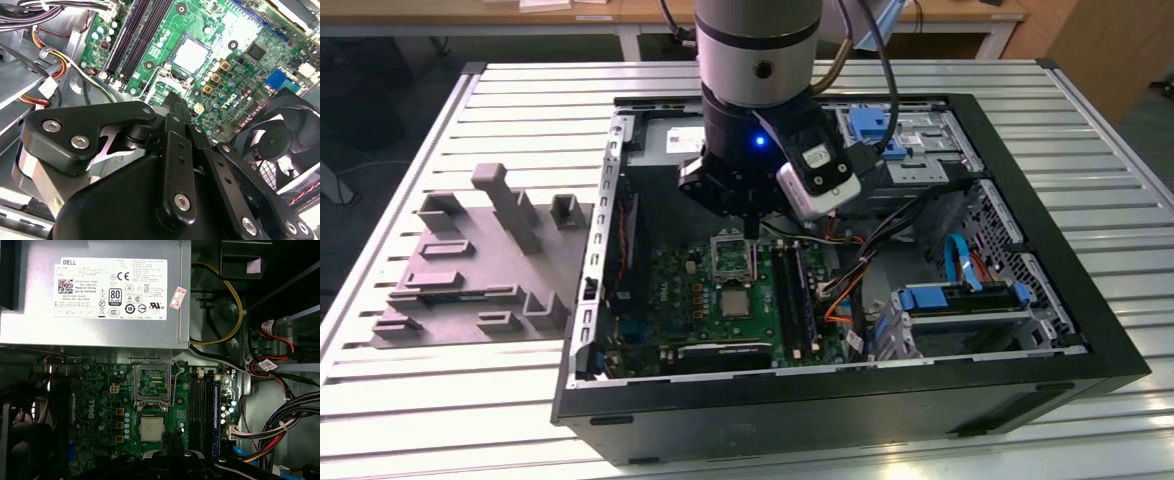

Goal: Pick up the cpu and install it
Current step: 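Close the cpu cover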

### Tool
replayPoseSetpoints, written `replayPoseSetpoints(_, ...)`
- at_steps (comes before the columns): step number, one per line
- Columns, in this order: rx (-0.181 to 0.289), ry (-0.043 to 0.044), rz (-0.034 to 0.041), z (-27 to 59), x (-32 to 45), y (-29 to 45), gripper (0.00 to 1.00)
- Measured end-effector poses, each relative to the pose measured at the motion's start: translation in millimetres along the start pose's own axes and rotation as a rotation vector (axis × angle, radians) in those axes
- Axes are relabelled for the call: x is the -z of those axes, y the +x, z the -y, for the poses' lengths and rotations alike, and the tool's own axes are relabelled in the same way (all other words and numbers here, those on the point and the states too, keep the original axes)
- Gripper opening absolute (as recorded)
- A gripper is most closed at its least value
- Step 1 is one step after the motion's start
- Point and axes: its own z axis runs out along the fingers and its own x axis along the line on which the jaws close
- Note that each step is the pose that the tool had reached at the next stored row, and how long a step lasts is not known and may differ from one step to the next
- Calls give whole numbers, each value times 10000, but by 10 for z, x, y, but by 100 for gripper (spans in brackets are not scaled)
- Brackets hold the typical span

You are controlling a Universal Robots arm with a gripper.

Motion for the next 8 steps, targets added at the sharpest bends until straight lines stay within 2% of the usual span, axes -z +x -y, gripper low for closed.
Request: replayPoseSetpoints(8,1,1,0,0,-2,0,11)
